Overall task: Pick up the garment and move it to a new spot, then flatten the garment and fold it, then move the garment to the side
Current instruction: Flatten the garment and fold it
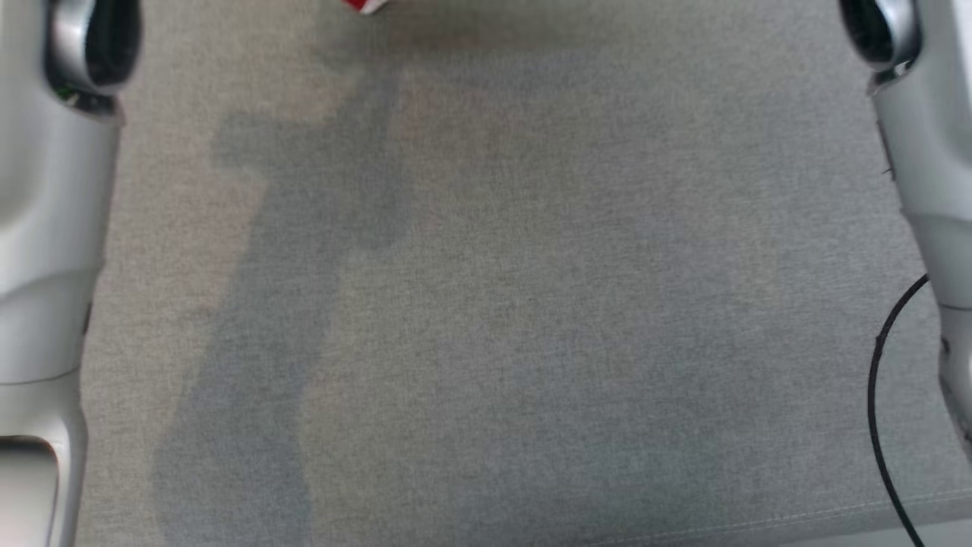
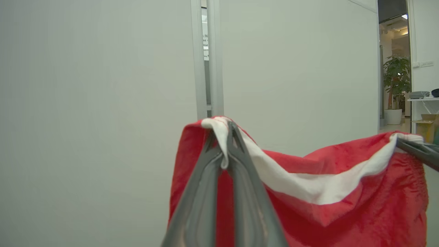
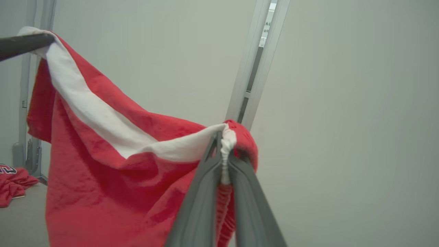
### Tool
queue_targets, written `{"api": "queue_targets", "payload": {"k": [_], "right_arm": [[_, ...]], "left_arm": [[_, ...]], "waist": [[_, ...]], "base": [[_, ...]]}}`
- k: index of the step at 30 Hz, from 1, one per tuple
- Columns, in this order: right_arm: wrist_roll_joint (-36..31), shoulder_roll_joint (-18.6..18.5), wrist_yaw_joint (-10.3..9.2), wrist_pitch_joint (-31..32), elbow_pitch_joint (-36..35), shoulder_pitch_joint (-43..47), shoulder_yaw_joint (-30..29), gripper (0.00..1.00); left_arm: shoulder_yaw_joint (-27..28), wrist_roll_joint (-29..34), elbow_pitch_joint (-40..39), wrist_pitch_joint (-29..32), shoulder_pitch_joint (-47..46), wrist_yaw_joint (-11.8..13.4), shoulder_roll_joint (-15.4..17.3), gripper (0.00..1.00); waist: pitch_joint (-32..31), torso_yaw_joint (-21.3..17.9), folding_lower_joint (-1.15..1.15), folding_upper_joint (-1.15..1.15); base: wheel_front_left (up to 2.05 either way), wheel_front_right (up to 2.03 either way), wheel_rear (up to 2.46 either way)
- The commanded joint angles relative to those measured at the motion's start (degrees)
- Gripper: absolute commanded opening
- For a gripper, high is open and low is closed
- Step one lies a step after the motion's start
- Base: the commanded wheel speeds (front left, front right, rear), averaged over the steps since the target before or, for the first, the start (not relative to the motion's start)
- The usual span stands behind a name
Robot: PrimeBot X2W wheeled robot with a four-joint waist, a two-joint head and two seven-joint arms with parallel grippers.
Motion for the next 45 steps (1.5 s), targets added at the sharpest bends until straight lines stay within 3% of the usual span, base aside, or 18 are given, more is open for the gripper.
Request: {"api": "queue_targets", "payload": {"k": [1,9,24,32,39,45], "right_arm": [[-0.75,0.39,-0.06,-0.83,1.12,1.28,0.97,0.00],[-1.22,-0.71,-0.06,-2.32,1.92,11.03,5.65,0.00],[-0.17,-2.64,-0.06,-2.32,-17.69,41.58,5.61,0.00],[0.86,-1.23,-0.06,0.63,-27.70,58.42,2.60,0.00],[1.05,-0.19,-0.06,5.68,-35.70,69.32,1.39,0.00],[0.55,1.62,-0.06,8.37,-36.11,72.47,0.00,0.00]], "left_arm": [[-0.97,-0.49,0.84,-0.91,1.22,-0.12,-0.04,0.00],[-4.54,-4.30,-1.00,-3.09,11.89,-0.15,0.96,0.00],[3.63,-3.00,-22.00,-2.95,46.36,-0.08,0.72,0.00],[5.40,-2.43,-29.88,-2.96,61.31,0.05,1.19,0.00],[6.39,-1.97,-35.85,-2.30,70.57,1.68,3.29,0.00],[5.53,-2.49,-35.90,-0.51,71.86,2.40,3.70,0.00]], "waist": [[5.40,0.50,-0.02,0.00],[5.33,1.42,-0.02,0.00],[-7.00,3.46,-0.02,0.00],[-14.46,3.70,-0.02,0.00],[-17.27,2.88,-0.02,0.00],[-16.65,1.89,-0.02,0.00]], "base": [[0.00,0.00,0.00],[0.00,0.00,0.00],[0.00,0.00,0.00],[0.00,0.00,0.00],[0.00,0.00,0.00],[0.00,0.00,0.00]]}}
